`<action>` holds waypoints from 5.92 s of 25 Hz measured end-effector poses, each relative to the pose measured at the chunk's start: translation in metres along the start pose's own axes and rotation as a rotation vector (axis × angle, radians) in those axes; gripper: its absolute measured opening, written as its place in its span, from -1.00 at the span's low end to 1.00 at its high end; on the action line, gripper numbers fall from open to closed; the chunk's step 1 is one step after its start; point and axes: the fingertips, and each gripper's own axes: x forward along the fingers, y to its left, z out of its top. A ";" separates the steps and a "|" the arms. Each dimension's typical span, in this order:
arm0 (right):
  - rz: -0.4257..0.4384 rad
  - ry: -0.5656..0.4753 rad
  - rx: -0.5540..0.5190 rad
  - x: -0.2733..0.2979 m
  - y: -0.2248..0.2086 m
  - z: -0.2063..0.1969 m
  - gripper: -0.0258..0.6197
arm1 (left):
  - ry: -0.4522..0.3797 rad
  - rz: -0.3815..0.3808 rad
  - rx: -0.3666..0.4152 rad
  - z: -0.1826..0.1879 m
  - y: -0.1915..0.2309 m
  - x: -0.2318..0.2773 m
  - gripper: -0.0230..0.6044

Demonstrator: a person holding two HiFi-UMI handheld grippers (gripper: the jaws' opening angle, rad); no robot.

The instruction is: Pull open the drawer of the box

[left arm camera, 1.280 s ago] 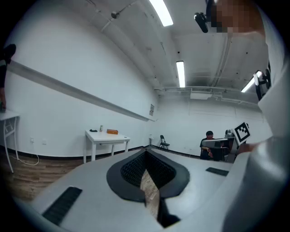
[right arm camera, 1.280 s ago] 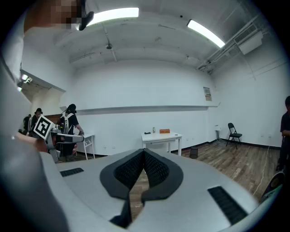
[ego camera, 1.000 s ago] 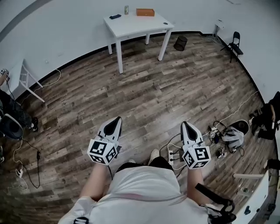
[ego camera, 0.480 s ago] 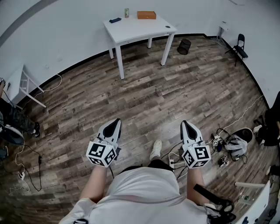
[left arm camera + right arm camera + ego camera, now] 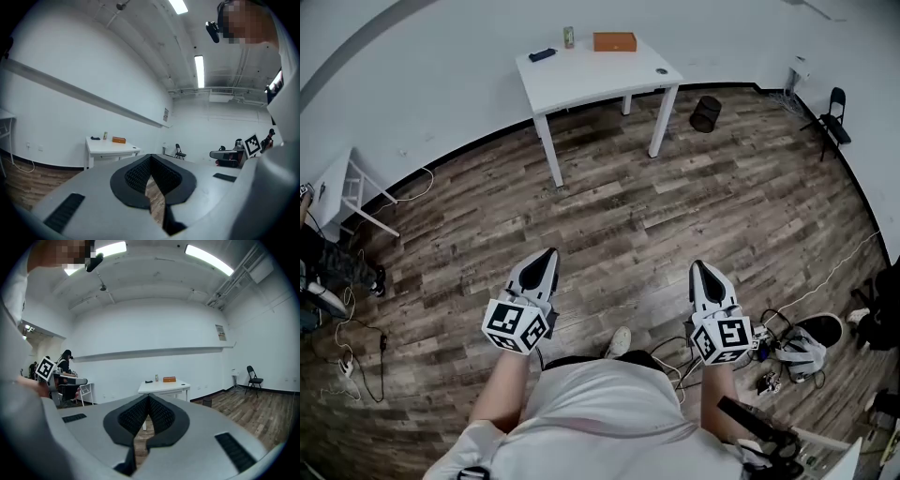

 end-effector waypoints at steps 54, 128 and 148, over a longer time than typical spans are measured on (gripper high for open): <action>0.050 0.039 0.003 0.548 -0.194 0.085 -0.92 | 0.024 0.001 -0.054 0.094 0.291 0.487 -0.89; -0.020 0.426 0.166 0.912 -0.461 -0.046 -0.92 | 0.453 0.281 -0.109 -0.040 0.563 1.208 -0.52; -0.005 0.432 0.181 0.900 -0.462 -0.052 -0.92 | 0.477 0.327 -0.149 -0.045 0.554 1.186 -0.66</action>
